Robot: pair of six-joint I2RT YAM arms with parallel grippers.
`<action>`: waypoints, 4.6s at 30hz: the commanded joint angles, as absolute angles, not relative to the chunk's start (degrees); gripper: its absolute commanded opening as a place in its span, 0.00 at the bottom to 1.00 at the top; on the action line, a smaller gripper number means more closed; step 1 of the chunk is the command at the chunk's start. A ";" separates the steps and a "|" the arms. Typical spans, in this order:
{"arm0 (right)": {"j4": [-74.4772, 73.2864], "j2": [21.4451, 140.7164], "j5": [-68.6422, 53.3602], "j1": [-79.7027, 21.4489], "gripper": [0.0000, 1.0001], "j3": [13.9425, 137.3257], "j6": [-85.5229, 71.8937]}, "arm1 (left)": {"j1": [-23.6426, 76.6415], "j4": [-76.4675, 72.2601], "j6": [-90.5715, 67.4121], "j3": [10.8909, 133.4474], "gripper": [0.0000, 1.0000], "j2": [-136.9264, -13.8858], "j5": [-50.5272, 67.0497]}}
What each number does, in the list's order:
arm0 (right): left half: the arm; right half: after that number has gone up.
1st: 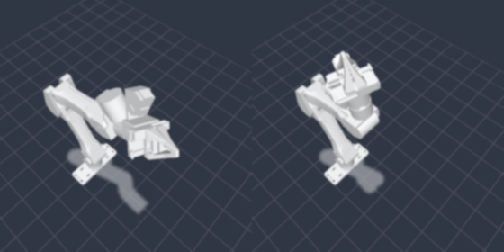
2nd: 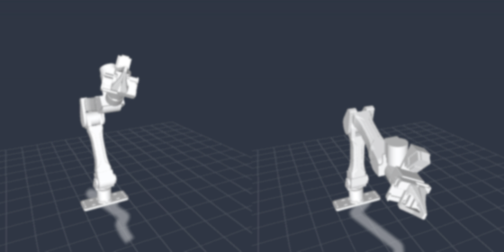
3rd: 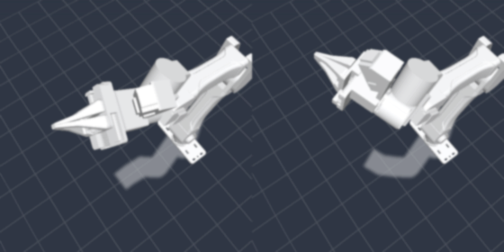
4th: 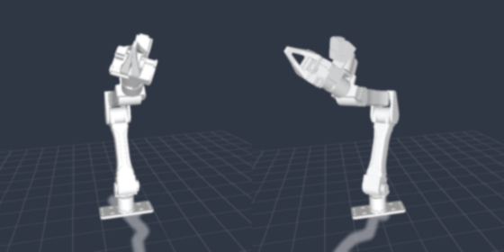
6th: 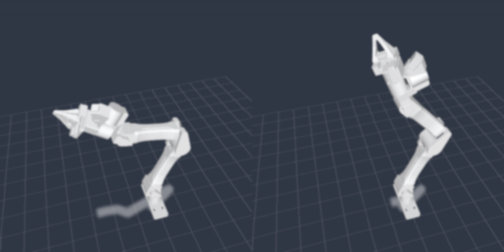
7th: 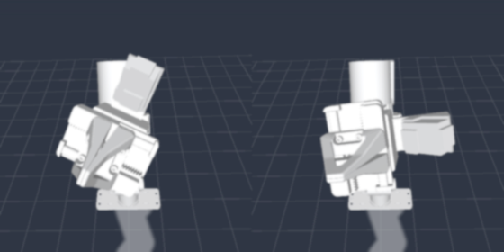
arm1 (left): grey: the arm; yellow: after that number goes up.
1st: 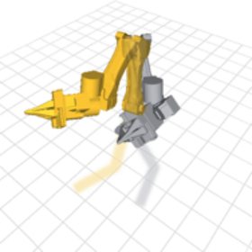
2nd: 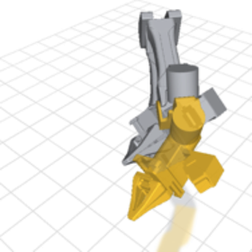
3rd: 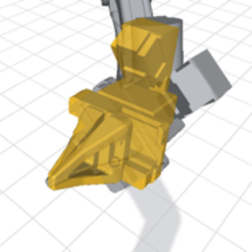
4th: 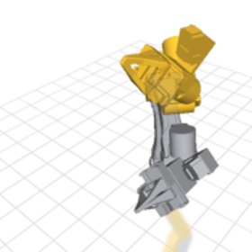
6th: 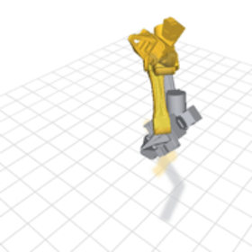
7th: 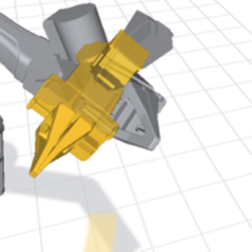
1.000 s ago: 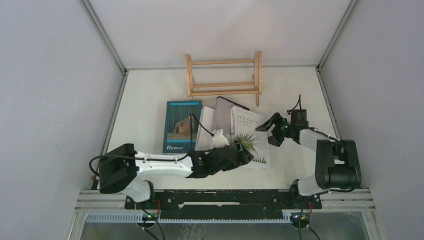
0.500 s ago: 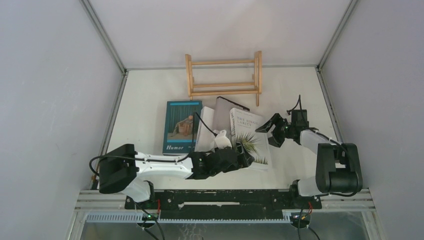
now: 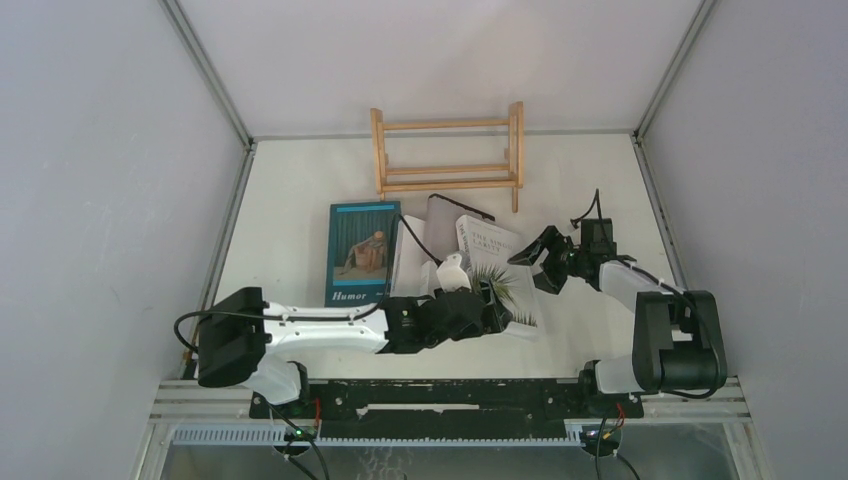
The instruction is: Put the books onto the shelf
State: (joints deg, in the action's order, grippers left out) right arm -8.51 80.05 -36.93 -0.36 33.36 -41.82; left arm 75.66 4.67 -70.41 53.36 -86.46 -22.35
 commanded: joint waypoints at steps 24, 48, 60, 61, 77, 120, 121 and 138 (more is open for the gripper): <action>-8.58 77.48 -40.40 -0.49 0.80 30.03 -39.99 | 75.86 14.54 -66.18 67.91 0.58 -89.64 -23.07; -7.55 74.46 -41.48 3.04 0.83 28.92 -41.16 | 75.86 32.28 -52.16 82.65 0.45 -94.97 -24.32; -11.80 67.13 -36.65 4.56 0.84 29.46 -41.31 | 76.12 33.62 -50.27 85.52 0.66 -96.61 -21.64; -12.37 66.35 -35.80 4.57 0.84 29.63 -41.41 | 76.19 33.66 -50.12 85.85 0.66 -96.71 -21.44; -21.93 53.66 -24.47 4.58 0.86 35.87 -42.66 | 76.71 32.59 -48.13 86.11 0.70 -95.69 -20.09; -54.65 75.63 21.10 -34.41 0.87 73.31 -44.57 | 76.67 26.46 -44.92 60.55 0.89 -58.57 -33.64; -54.93 76.35 21.37 -34.61 0.87 73.49 -44.75 | 76.59 26.50 -44.99 59.90 0.90 -57.53 -33.85; -57.39 87.09 23.69 -36.74 0.78 75.50 -44.75 | 75.29 26.46 -44.91 52.91 0.92 -48.75 -36.64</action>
State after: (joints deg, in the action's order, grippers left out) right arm -56.80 86.59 21.87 -36.38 72.93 -44.07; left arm 75.96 27.97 -46.02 54.63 -51.03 -34.63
